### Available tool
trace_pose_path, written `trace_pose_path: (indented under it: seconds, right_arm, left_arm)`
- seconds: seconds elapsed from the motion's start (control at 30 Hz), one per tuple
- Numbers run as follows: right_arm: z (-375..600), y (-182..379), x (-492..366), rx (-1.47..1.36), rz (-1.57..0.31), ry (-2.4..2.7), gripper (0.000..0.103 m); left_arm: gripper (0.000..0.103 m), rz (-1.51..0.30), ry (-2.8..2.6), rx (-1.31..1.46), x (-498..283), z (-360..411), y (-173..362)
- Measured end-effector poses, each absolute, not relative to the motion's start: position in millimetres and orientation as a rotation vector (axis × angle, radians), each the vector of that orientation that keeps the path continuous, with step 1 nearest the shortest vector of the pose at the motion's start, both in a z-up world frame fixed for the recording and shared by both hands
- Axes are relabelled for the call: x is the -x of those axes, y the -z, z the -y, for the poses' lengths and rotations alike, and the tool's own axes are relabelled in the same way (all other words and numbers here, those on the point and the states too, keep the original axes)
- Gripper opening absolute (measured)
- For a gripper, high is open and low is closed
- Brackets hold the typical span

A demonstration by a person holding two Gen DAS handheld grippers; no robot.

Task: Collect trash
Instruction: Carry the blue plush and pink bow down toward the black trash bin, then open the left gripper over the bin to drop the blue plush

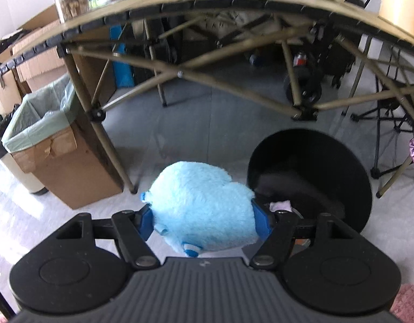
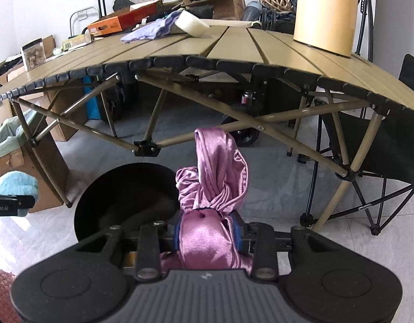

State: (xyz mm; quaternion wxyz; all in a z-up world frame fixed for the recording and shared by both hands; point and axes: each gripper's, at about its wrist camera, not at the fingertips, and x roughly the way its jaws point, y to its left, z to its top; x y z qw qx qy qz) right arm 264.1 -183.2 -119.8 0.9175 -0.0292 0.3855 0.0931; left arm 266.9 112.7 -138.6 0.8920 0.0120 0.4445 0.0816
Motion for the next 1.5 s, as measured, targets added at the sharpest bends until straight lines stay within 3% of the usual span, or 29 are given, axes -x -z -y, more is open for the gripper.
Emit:
trace_pose_path:
  seconds: [0.47,1.5]
  right_arm:
    - [187,133,-275,0.053,-0.834,-0.181,0.033]
    - [205,144,-278,0.037,-0.868,-0.103,0.033]
  left_arm:
    - [0.071,-1.01,-0.156,0.054,-290,-109,135]
    - [0.071,-1.08,-0.021,0.062,-329,-26,128]
